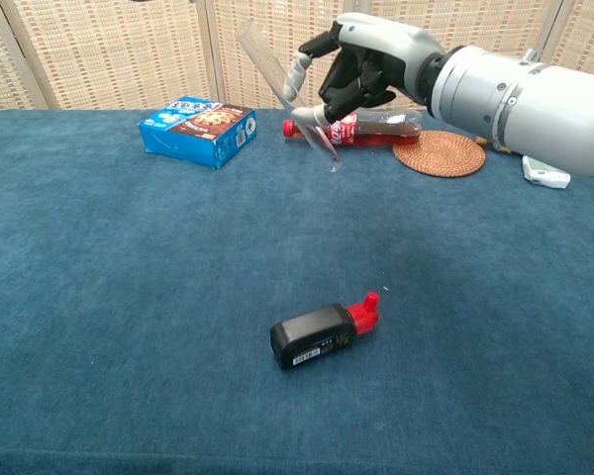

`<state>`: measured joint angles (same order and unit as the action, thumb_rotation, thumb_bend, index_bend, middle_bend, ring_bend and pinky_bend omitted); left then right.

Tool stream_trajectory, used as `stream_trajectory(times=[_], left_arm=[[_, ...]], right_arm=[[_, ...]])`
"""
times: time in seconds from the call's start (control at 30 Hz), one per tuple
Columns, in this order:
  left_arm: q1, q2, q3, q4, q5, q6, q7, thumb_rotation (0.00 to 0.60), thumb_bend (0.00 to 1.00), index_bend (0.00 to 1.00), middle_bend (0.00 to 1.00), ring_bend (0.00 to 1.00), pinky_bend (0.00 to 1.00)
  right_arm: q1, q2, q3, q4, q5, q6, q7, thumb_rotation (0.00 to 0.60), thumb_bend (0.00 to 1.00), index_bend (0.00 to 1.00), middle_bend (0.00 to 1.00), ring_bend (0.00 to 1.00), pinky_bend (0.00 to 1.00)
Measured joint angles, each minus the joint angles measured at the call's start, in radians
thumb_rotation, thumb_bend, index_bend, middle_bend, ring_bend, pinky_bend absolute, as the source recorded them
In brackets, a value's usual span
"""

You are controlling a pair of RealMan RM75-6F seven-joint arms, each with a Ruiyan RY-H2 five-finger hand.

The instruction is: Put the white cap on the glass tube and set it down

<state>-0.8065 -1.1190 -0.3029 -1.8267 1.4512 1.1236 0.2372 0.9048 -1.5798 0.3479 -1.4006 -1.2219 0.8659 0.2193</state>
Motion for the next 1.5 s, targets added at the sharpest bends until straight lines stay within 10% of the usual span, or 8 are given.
stream_trajectory(times=[1.5], left_arm=[[-0.069, -0.043, 0.015, -0.045, -0.089, -0.043, 0.164, 0.600, 0.40, 0.58, 0.08, 0.03, 0.00]], right_arm=[[0.014, 0.003, -0.008, -0.030, 0.012, 0.008, -0.005, 0.600, 0.62, 0.86, 1.00, 1.00, 1.00]])
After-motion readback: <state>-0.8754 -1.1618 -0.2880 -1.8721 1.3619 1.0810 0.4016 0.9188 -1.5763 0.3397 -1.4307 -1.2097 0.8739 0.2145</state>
